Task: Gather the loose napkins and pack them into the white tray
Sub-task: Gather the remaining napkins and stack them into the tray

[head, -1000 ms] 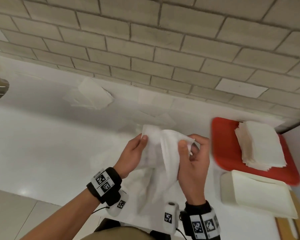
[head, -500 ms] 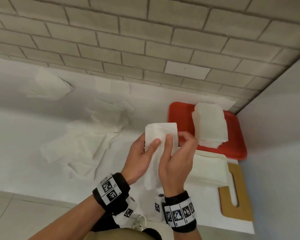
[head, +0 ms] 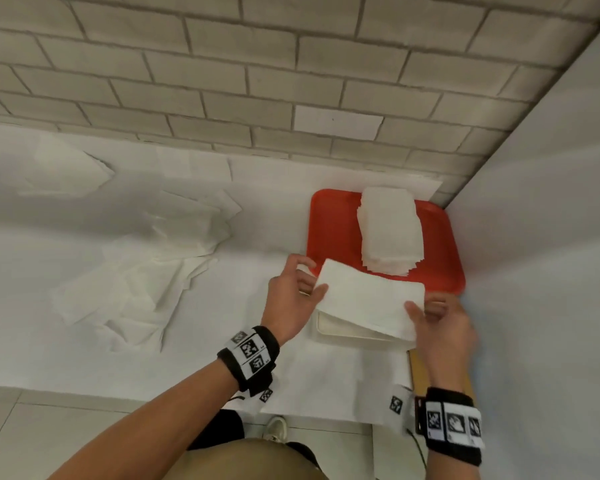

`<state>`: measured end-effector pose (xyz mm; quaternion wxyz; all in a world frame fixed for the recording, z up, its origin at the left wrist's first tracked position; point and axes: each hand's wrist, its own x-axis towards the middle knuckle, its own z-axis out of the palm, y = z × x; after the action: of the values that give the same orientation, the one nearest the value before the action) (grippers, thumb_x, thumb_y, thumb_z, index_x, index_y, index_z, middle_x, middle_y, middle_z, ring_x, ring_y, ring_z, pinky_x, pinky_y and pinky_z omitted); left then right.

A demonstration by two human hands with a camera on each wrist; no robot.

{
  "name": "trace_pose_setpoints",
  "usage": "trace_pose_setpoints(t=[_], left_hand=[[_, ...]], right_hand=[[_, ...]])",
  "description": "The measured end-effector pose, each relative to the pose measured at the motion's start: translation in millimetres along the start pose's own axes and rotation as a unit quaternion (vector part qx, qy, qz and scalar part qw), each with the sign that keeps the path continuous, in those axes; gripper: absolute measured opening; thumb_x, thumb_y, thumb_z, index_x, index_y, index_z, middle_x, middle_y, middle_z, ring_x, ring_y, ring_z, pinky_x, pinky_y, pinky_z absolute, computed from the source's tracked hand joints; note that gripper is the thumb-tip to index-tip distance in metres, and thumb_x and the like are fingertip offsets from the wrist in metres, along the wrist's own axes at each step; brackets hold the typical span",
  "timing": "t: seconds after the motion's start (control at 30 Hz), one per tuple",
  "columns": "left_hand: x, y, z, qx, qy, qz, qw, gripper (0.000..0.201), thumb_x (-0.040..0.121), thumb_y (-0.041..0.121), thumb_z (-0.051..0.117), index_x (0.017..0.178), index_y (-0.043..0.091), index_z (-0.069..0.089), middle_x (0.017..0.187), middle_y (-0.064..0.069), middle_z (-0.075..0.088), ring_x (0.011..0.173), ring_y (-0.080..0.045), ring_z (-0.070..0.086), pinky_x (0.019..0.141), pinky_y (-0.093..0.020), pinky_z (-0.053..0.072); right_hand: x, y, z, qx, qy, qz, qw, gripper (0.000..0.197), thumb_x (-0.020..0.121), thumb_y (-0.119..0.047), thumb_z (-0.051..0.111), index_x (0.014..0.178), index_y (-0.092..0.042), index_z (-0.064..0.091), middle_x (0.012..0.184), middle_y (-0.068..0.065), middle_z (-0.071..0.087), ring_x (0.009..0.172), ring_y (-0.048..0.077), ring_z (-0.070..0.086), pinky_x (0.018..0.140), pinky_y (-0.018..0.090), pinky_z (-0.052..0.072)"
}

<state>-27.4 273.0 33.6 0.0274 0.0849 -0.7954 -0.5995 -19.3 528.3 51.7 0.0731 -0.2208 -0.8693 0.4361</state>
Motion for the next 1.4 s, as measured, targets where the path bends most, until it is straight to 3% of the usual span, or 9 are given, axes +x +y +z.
trace_pose_setpoints(t=[0.2,0.3,0.5,0.73,0.8,1.0,1.23,1.3,1.4], left_hand=[[5,-26,38,0.347,-0.124,0.122,0.921,0.039,0.088,0.011,0.066,0.124,0.017,0.051,0.093,-0.008,0.067,0.09,-0.032,0.059,0.07,-0.038,0.043],[7,-29,41,0.393,-0.145,0.146,0.896,0.041,0.087,0.011,0.066,0.126,0.016,0.054,0.112,-0.01,0.068,0.103,-0.034,0.057,0.079,-0.043,0.048],[10,-39,2,0.311,-0.051,0.157,0.936,0.027,0.093,0.03,0.068,0.117,0.023,0.058,0.109,0.005,0.059,0.098,-0.021,0.054,0.076,-0.036,0.048],[46,-91,-160,0.301,0.116,0.082,0.943,0.017,0.093,0.016,0.072,0.107,0.013,0.063,0.103,-0.003,0.065,0.097,-0.029,0.056,0.076,-0.043,0.052],[63,-115,-217,0.341,0.138,0.031,0.929,0.03,0.089,0.018,0.077,0.114,0.01,0.063,0.114,-0.012,0.064,0.106,-0.039,0.057,0.081,-0.047,0.053],[94,-180,-332,0.39,0.001,-0.123,0.913,0.075,0.079,0.033,0.089,0.143,0.025,0.051,0.156,-0.006,0.047,0.144,-0.037,0.042,0.11,-0.056,0.046],[98,-194,-369,0.382,-0.068,-0.022,0.921,0.051,0.086,-0.002,0.07,0.129,0.025,0.068,0.126,-0.001,0.072,0.12,-0.032,0.062,0.101,-0.042,0.048],[96,-188,-378,0.374,-0.038,-0.006,0.927,0.026,0.097,0.01,0.069,0.116,0.026,0.076,0.116,0.001,0.076,0.114,-0.029,0.066,0.095,-0.038,0.049],[92,-165,-392,0.309,0.032,0.049,0.949,0.01,0.101,0.031,0.072,0.107,0.024,0.077,0.107,0.01,0.075,0.106,-0.02,0.069,0.09,-0.027,0.048]], right_hand=[[7,11,29,-0.323,-0.028,-0.094,0.941,0.033,0.091,-0.019,0.086,0.106,-0.009,0.057,0.079,0.014,0.071,0.071,0.035,0.071,0.058,0.038,0.058],[-2,5,33,-0.321,-0.023,-0.098,0.942,0.033,0.093,-0.022,0.084,0.111,-0.008,0.061,0.095,0.016,0.07,0.075,0.04,0.071,0.06,0.04,0.057],[1,10,61,-0.373,-0.174,-0.014,0.911,0.059,0.108,-0.063,0.041,0.147,-0.02,0.054,0.118,0.019,0.074,0.113,0.042,0.068,0.097,0.05,0.057],[-32,-58,82,-0.267,-0.05,-0.122,0.955,0.038,0.102,-0.03,0.07,0.136,-0.015,0.063,0.123,0.016,0.07,0.114,0.044,0.066,0.088,0.049,0.055],[-52,-86,109,-0.202,-0.1,-0.145,0.963,0.028,0.103,-0.032,0.07,0.129,-0.022,0.067,0.12,0.01,0.072,0.111,0.037,0.068,0.085,0.043,0.052],[-93,-158,234,-0.142,-0.221,-0.284,0.922,0.043,0.097,-0.038,0.072,0.137,-0.028,0.06,0.132,0.004,0.068,0.121,0.029,0.064,0.097,0.044,0.056],[-77,-212,387,-0.297,-0.309,-0.327,0.842,0.094,0.088,-0.025,0.075,0.167,-0.031,0.025,0.173,0.014,0.021,0.158,0.038,0.028,0.119,0.056,0.04],[-72,-209,411,-0.311,-0.319,-0.306,0.841,0.079,0.093,-0.02,0.068,0.163,-0.024,0.031,0.166,0.013,0.034,0.15,0.038,0.042,0.113,0.052,0.046],[-63,-202,418,-0.197,-0.285,-0.227,0.91,0.035,0.1,-0.011,0.061,0.135,-0.014,0.055,0.131,0.01,0.066,0.119,0.036,0.065,0.094,0.043,0.054]])
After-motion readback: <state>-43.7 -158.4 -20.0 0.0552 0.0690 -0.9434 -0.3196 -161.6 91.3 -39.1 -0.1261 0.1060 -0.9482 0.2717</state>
